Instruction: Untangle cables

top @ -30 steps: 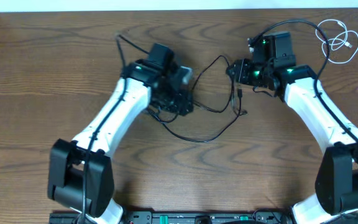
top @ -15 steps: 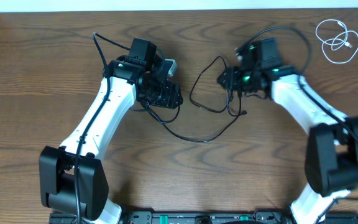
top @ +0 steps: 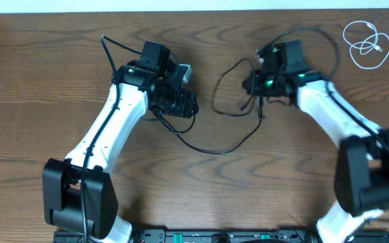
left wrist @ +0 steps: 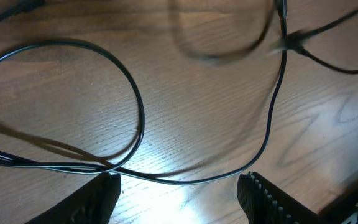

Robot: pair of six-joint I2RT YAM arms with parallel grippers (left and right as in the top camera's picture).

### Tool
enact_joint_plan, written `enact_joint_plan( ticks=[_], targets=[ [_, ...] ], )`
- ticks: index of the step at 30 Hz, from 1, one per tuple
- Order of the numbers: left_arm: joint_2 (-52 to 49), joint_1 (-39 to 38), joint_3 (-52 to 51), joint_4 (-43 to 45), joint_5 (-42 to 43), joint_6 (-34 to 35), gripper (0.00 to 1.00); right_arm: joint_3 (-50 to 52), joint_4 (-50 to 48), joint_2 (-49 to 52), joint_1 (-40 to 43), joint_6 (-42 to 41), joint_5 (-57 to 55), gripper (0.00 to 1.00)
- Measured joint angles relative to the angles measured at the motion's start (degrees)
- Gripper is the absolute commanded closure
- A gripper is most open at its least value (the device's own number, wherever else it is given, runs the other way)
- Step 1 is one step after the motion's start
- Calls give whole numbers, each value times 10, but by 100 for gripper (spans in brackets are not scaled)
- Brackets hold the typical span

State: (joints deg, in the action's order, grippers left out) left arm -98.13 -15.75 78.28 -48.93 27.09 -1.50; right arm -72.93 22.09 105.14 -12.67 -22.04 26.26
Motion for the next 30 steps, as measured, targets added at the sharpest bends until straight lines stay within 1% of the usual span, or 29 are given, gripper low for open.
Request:
enact_joint_plan(
  ticks=[6, 9, 12, 13, 15, 17, 22, 25, 27, 30],
  targets=[
    [0, 0, 0, 0, 0, 0, 35, -31, 11, -164, 56, -26, -10, 99],
    [0, 0, 0, 0, 0, 0, 35, -39, 20, -249, 119, -45, -34, 99],
    [0, 0, 0, 0, 0, 0, 35, -40, 47, -285, 188, -60, -47, 99],
    [0, 0, 0, 0, 0, 0, 35, -40, 54, -289, 204, -63, -50, 99],
    [0, 0, 0, 0, 0, 0, 35, -40, 73, -293, 267, -72, -61, 99],
    [0, 0, 0, 0, 0, 0, 35, -40, 83, -291, 311, -76, -65, 99],
    [0, 0, 0, 0, 0, 0, 35, -39, 65, -264, 407, -82, -87, 99],
    [0, 0, 0, 0, 0, 0, 35, -39, 30, -225, 446, -94, -96, 99],
    [0, 0, 0, 0, 0, 0, 35, -39, -15, -178, 480, -114, -105, 99],
    [0, 0, 0, 0, 0, 0, 35, -38, -86, -119, 506, -133, -109, 99]
  ],
)
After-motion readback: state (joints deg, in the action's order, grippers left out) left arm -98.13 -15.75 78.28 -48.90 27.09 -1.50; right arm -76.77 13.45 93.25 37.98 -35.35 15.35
